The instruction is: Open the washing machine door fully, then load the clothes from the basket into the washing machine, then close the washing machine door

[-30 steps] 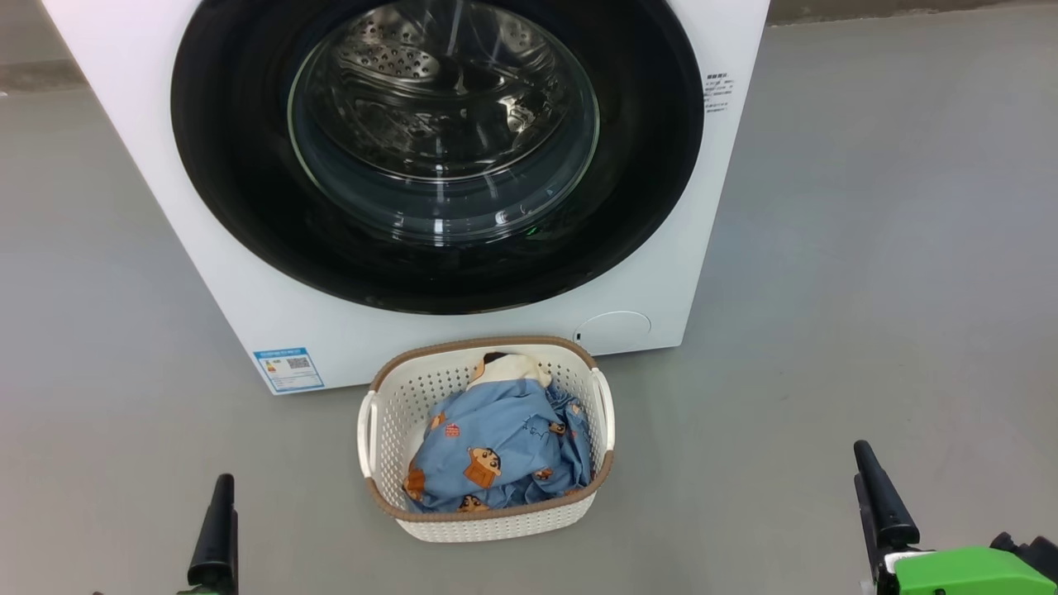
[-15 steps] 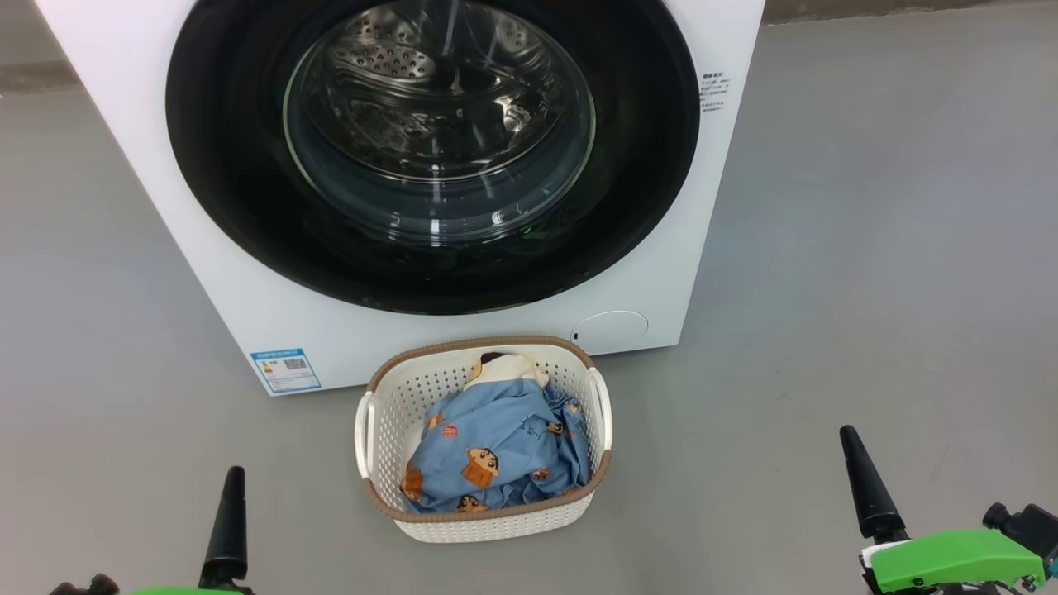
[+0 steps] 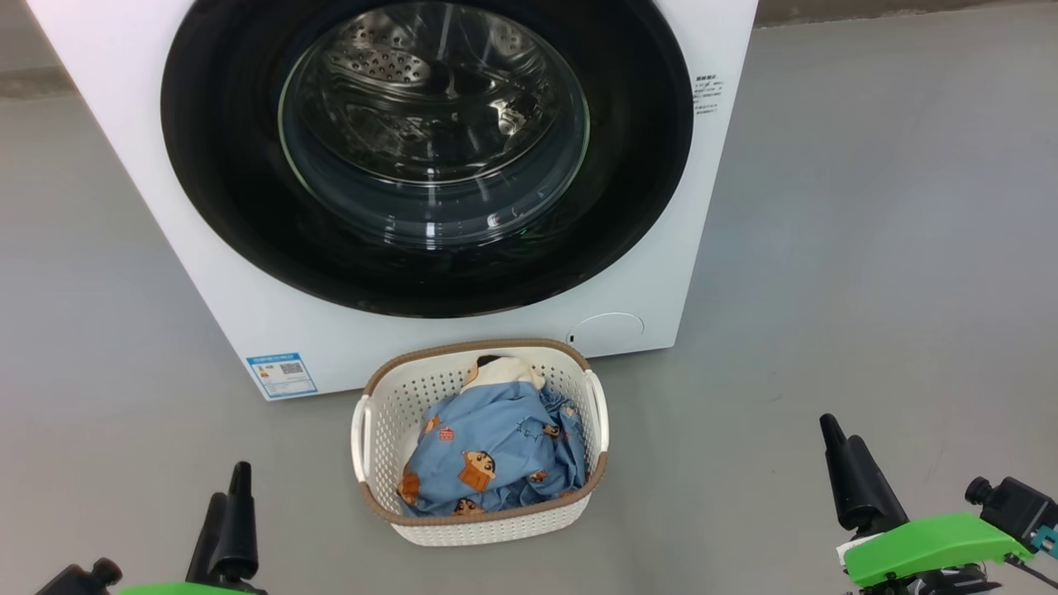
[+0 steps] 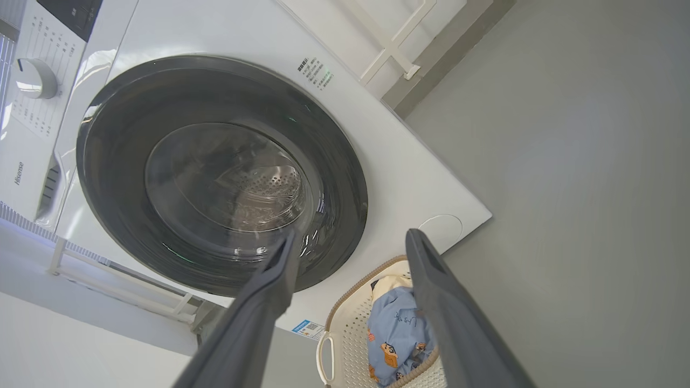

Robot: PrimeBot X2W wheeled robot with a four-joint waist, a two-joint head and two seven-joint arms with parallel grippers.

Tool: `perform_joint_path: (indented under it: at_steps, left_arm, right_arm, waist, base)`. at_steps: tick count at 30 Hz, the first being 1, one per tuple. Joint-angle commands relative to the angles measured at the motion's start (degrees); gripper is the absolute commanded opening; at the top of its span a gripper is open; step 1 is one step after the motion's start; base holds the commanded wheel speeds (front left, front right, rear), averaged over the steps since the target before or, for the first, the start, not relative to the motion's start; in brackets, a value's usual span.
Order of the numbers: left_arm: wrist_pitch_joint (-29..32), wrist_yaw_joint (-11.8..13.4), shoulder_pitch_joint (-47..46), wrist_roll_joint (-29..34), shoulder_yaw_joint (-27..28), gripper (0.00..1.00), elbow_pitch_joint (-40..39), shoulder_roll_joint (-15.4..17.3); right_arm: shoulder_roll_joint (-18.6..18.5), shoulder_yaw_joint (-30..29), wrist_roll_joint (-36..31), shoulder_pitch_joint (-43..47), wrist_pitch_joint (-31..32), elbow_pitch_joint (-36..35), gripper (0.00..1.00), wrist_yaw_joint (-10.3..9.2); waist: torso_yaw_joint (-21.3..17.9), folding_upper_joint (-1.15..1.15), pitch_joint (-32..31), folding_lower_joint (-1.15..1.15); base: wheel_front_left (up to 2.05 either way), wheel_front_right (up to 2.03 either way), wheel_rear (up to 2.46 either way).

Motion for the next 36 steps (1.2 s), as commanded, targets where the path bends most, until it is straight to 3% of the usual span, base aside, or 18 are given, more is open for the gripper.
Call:
perform_joint_path:
  at_steps: [1,36]
  left_arm:
    - [-0.81,-0.33,-2.22,2.72,0.83,1.0,-1.86,1.15]
    - [-6.76,-0.53,-1.92,29.2,3.53,1.0,-2.29,0.14]
  right_arm:
    - [-0.8,1.16,-2.87,-2.43,-0.96,-1.6,1.0,-0.04]
    - [-0.68,2.24,-30.93,-4.16,-6.82,-2.81,1.0,-0.06]
  waist:
    - [-0.1,0.0,-0.06,0.0]
    - [-0.86,0.0,0.17,0.0]
  base:
    - [0.0,0.0,0.0]
    - [0.0,0.0,0.0]
